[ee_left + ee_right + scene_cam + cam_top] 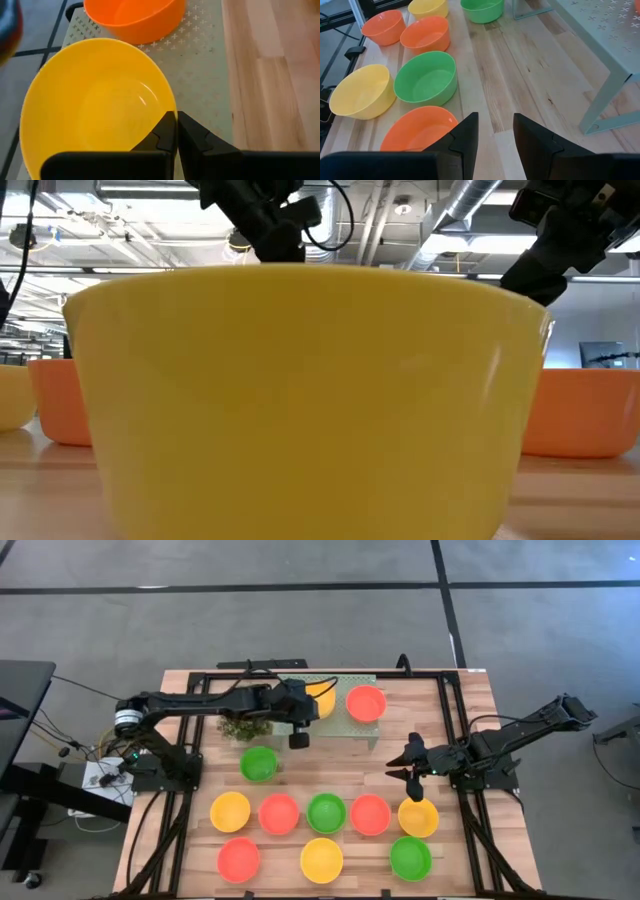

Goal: Pick & Place Mini bowls
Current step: Put the yellow bowl on the shelf

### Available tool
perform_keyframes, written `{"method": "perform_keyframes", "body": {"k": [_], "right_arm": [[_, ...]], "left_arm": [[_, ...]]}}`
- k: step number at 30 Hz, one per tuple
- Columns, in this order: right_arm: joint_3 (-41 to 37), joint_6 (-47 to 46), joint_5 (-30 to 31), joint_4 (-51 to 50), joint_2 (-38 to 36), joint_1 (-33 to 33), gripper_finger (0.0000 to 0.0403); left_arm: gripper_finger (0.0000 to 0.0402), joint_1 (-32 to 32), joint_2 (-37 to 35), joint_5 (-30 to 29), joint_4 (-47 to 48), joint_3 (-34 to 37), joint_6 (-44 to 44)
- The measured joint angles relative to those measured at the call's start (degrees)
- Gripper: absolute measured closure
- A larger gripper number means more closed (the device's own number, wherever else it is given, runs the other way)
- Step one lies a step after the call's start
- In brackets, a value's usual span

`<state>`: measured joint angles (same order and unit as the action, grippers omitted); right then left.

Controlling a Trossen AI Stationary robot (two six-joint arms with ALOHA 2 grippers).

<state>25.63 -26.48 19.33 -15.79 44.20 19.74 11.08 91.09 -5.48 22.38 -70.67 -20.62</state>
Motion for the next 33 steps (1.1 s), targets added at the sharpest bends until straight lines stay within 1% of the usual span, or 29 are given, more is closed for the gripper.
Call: {"method": "perform_keyframes", "body": {"k": [7,17,27,31,33], "right_arm": [[0.0,0.0,0.0,0.0,0.0,0.0,0.0285],[0.0,0.0,0.0,0.0,0.0,0.0,0.0285],[0.0,0.0,0.0,0.0,0.0,0.0,0.0285],[0.0,0.0,0.0,0.0,0.0,0.0,0.0285],[0.0,0.0,0.0,0.0,0.0,0.0,0.0285]], "left_arm": [[0.039,-0.2,0.5,-0.5,-1.8,0.0,0.0],[0.0377,-0.3,0.5,-0.5,-1.8,0.0,0.0],[0.0375,-0.5,0.5,-0.7,-1.9,0.0,0.0],[0.0375,-0.7,0.5,1.4,-2.4,0.0,0.0],[0.0375,-1.0,0.5,1.5,-2.4,0.0,0.0]]}}
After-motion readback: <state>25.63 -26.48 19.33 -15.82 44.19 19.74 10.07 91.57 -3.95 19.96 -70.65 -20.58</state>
